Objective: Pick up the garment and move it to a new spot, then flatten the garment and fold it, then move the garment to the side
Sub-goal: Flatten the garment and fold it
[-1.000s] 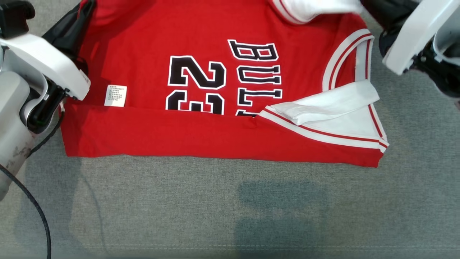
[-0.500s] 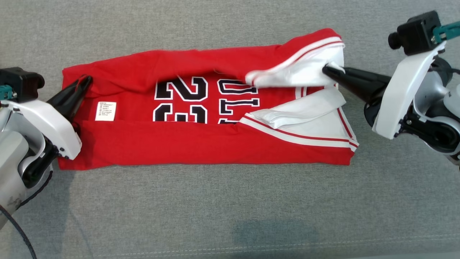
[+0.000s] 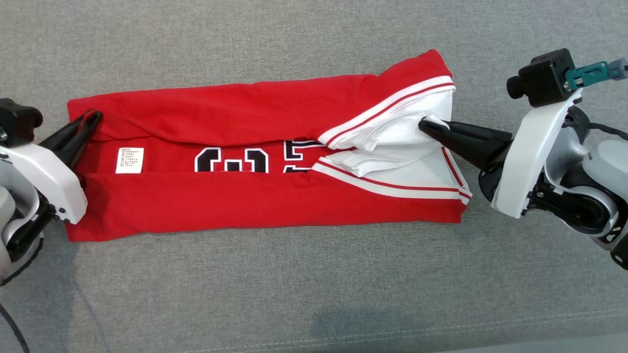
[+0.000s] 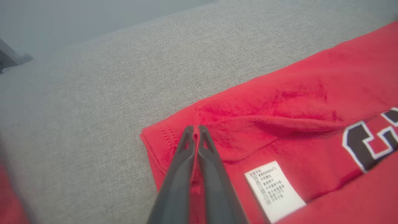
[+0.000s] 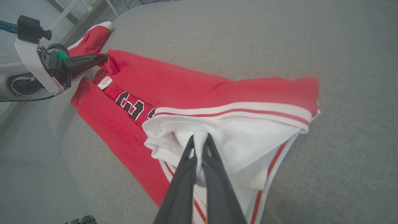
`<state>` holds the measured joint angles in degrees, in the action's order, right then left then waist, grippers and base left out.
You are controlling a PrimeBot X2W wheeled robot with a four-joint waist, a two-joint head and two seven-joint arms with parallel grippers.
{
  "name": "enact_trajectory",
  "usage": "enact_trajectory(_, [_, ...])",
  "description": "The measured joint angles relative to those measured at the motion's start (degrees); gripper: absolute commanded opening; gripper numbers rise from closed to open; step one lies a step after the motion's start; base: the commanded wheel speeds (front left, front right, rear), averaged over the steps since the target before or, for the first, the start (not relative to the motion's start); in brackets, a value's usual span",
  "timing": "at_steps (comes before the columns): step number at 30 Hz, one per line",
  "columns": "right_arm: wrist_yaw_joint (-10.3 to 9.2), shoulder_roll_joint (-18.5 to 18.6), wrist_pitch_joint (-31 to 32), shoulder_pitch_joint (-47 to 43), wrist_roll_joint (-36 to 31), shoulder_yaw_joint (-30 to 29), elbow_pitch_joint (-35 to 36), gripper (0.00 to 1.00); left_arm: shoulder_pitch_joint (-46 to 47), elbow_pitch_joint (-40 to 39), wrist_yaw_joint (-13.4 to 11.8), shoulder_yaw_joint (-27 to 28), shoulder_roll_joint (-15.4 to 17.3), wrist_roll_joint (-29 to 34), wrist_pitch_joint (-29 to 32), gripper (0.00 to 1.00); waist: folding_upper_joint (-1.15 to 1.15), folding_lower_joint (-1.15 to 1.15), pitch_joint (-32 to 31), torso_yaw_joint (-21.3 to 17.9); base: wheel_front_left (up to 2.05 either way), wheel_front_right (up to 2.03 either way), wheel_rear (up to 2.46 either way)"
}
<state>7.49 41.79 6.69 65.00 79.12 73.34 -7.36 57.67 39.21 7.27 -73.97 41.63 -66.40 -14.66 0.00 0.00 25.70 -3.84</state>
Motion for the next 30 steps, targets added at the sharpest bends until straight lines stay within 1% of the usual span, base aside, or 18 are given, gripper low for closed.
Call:
enact_trajectory(5, [0.00,-0.7,-1.3,-1.7,-0.1,0.1,0.7,0.00,0.0,0.4,0.0,1.4,0.5,1.9,0.0,0.00,0.00,0.00,-0.8,-0.7,0.00,0.00,0.00])
enact_trajectory(18, [0.00,-3.5,-3.8,-5.8,-1.5,0.4,-2.9,0.00,-2.4,-0.3,0.0,0.4,1.0,1.4,0.0,0.00,0.00,0.00,-3.9,-0.9,0.00,0.00,0.00])
enact_trajectory(19, [0.00,-3.8,-3.8,-5.9,-1.5,0.4,-3.4,0.33,-2.4,0.2,0.0,0.5,0.9,1.3,0.0,0.13,0.00,0.00,-4.0,-0.9,0.00,0.00,0.00])
enact_trajectory(20, [0.00,-4.1,-4.0,-6.0,-1.6,0.4,-3.9,1.00,-2.5,0.7,0.0,0.8,0.8,1.4,0.0,0.57,0.00,0.00,-4.1,-0.9,0.00,0.00,0.00])
enact_trajectory(21, [0.00,-4.3,-4.5,-6.0,-1.8,0.4,-4.4,1.00,-2.6,1.3,0.0,1.1,0.8,1.4,0.0,1.00,0.00,0.00,-4.2,-0.9,0.00,0.00,0.00])
enact_trajectory(26, [0.00,-5.1,-8.1,-6.0,-1.3,0.4,-4.6,1.00,-4.3,3.1,0.0,4.6,-0.3,2.8,0.0,1.00,0.00,0.00,-5.0,-0.8,0.00,0.00,0.00])
enact_trajectory(30, [0.00,-3.9,-10.9,-6.1,0.4,0.2,-4.6,1.00,-7.6,2.8,0.0,7.5,-0.6,3.8,0.0,1.00,0.00,0.00,-6.5,-0.7,0.00,0.00,0.00])
